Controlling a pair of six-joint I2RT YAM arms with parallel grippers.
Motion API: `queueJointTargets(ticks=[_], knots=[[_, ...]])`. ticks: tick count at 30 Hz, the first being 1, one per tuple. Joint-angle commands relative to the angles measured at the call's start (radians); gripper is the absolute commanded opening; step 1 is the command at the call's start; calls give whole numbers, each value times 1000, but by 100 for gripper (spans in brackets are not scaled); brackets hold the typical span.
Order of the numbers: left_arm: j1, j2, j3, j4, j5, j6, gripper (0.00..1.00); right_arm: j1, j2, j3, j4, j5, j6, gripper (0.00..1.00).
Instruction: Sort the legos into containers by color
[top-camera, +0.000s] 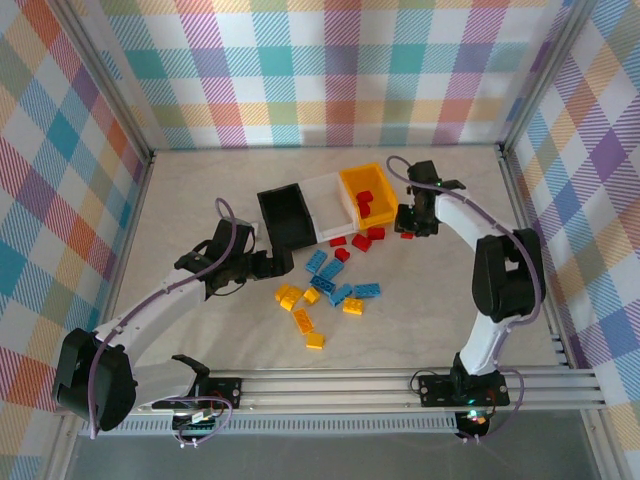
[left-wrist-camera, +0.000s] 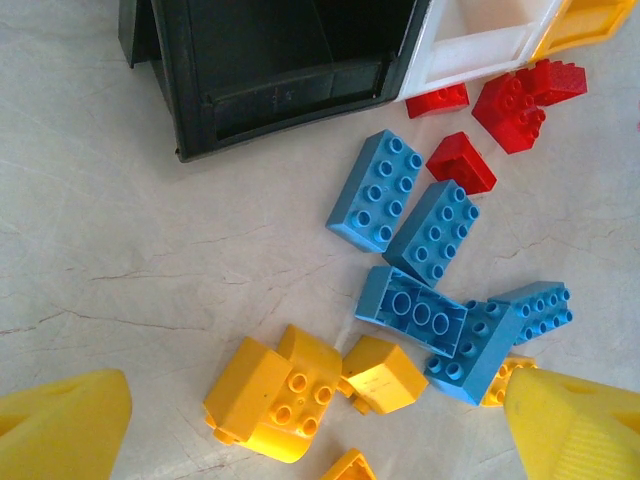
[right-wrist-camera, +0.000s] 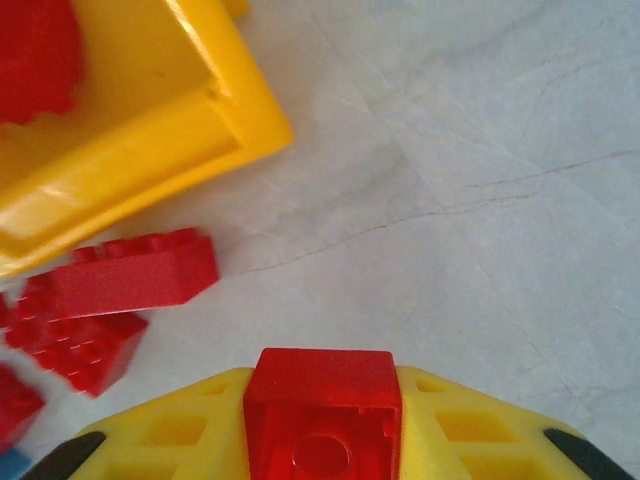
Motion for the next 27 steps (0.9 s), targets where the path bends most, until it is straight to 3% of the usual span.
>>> queueJointTargets(ticks=[1,6,16,27], knots=[[9,7,-7,6,5,-3,96,23,-34,88,-32,-51,14,35],[10,3,-7,0,4,2,96,52,48,257,-56,-101,14,35],[20,-20,6,-47,-16,28,96,76,360,599,-99,-130,-12,35],[31,-9,12,-56,-17,38,96,76,480,661,-103,-128,-20,41]])
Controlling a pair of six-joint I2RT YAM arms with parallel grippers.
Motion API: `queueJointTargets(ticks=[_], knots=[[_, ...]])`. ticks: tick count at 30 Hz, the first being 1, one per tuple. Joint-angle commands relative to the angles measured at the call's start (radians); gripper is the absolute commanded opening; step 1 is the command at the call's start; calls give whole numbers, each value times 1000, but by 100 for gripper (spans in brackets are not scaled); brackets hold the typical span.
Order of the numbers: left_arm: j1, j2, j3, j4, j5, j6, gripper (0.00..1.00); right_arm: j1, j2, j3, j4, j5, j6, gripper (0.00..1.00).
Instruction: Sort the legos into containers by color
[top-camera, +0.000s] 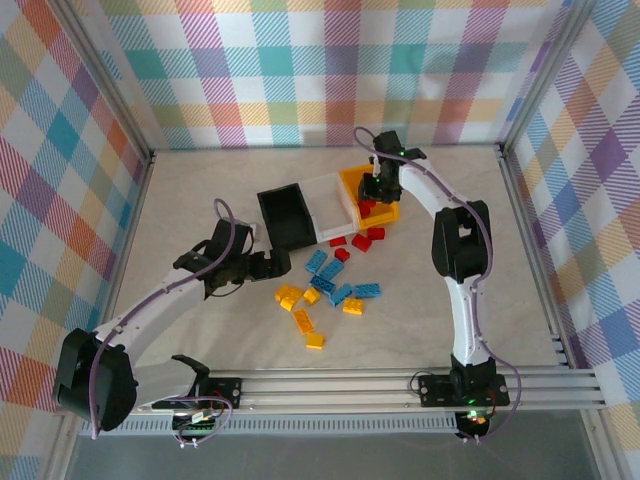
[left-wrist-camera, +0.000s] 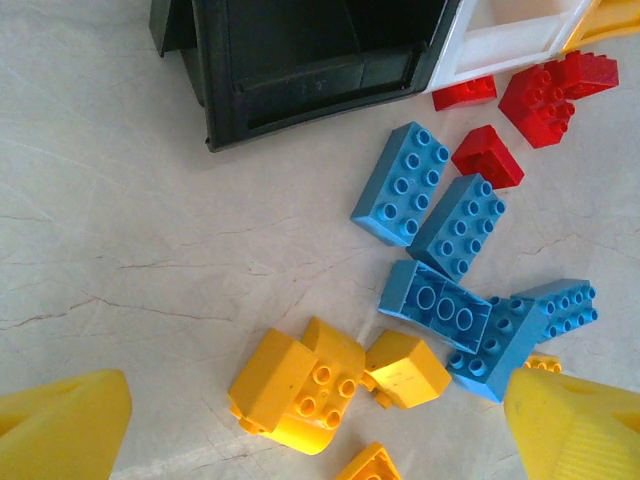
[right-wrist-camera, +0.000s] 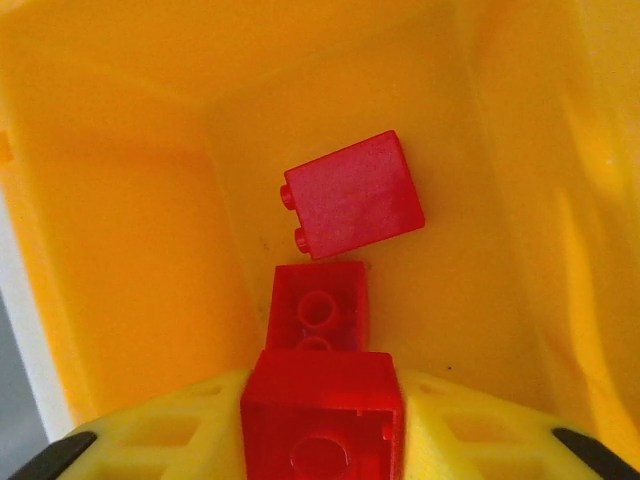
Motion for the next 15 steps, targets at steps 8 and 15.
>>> queueJointTargets(ticks=[8,15], knots=[[15,-13,13,-24,3,14,96,4,-42,46,-42,-17,-27,49],[15,-45,13,-20,12,-6,96,30,-254,-99,-11,-16,-45,58]])
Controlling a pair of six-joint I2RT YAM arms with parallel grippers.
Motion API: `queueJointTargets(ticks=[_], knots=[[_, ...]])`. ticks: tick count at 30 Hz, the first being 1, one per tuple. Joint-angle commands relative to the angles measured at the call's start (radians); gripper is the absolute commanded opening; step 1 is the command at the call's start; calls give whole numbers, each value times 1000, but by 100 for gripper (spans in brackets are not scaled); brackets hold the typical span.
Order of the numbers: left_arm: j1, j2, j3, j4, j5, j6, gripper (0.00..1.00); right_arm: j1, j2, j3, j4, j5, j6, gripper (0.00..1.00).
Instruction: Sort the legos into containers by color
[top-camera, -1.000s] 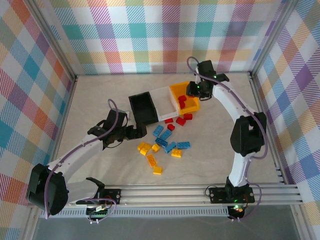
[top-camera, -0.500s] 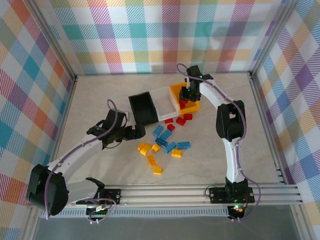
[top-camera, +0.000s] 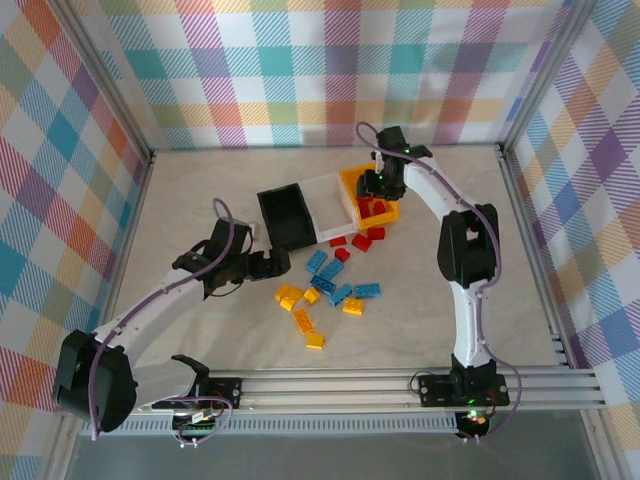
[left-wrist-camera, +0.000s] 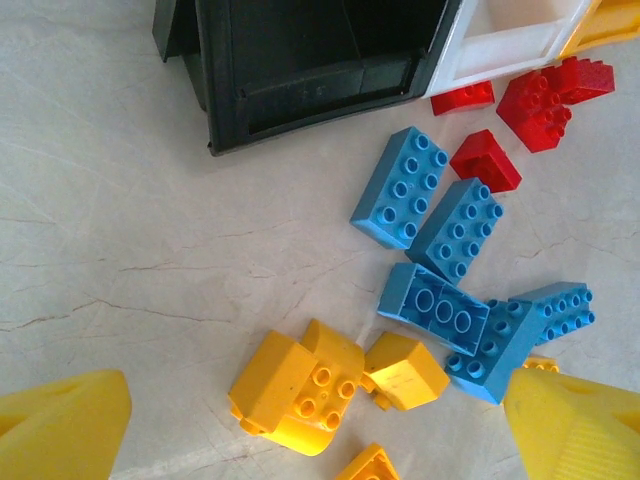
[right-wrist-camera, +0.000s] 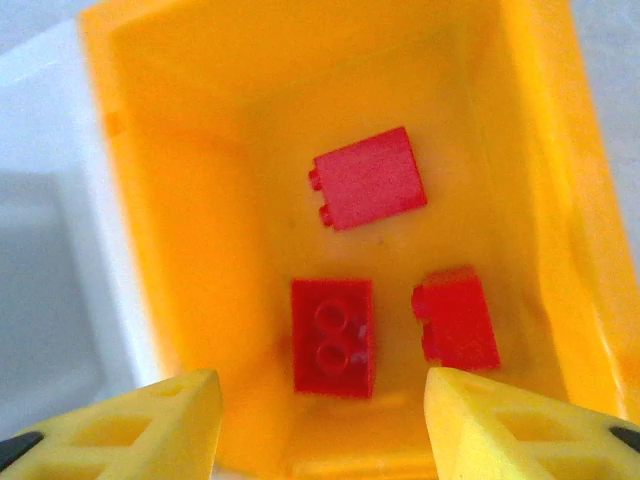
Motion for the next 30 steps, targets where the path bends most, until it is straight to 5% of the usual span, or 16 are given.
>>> queueJointTargets(ticks=[1,13,30], knots=[[10,-38,12,-18,15,-10,96,22,-164,-65,-2,-12,-22,59],[-2,-47,-33,77,114,-54,97,73,-537,-637,121,-28,33,68],[-65,-31,-44,74,83,-73,97,231,-473,-829,161,16,77,70]])
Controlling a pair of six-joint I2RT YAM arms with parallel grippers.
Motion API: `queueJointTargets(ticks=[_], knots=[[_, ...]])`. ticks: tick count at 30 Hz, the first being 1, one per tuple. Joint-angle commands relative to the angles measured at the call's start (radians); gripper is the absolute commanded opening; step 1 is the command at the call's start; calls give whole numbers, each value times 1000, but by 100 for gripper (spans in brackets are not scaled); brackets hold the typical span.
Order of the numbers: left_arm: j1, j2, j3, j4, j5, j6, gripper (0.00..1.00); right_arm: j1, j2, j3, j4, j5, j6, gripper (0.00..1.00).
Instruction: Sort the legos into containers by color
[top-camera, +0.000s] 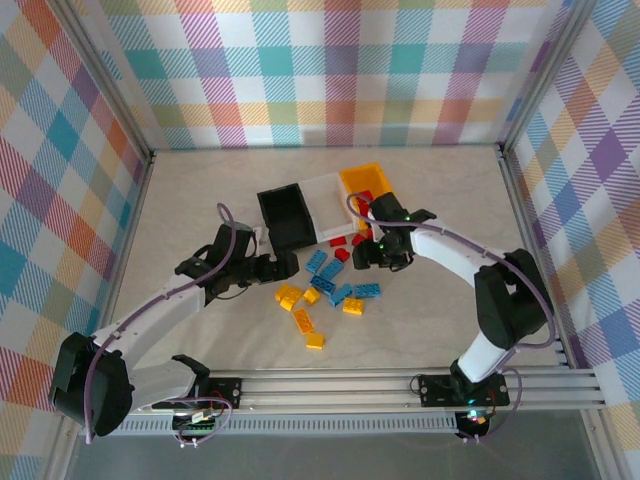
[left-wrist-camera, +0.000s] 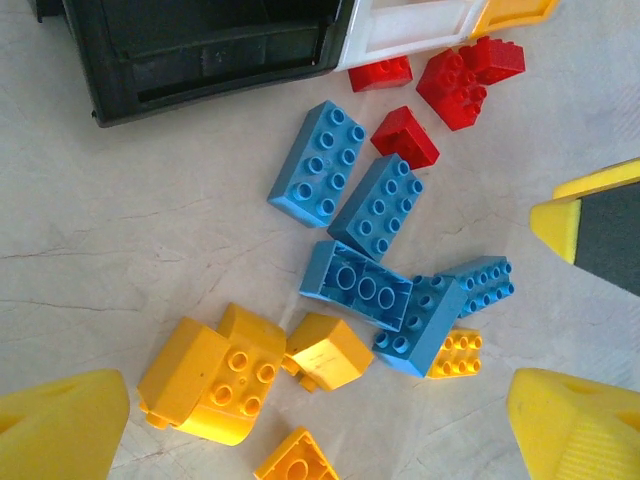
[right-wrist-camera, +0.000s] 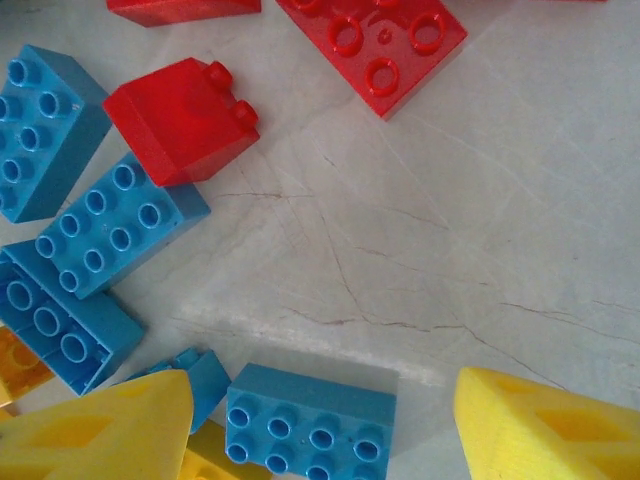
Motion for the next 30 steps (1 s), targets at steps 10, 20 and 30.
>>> queueJointTargets(ticks=[10,20,30], knots=[[-11,0,-2,-1,3,-8,97,63,-12,-136,27,43,65,75],[-10,5,2,-7,-4,-8,97,97,11,-149,43,47,78,78],[-10,19,22,-17,-11,-3,97,113,-18,-145,38,64,102,78]])
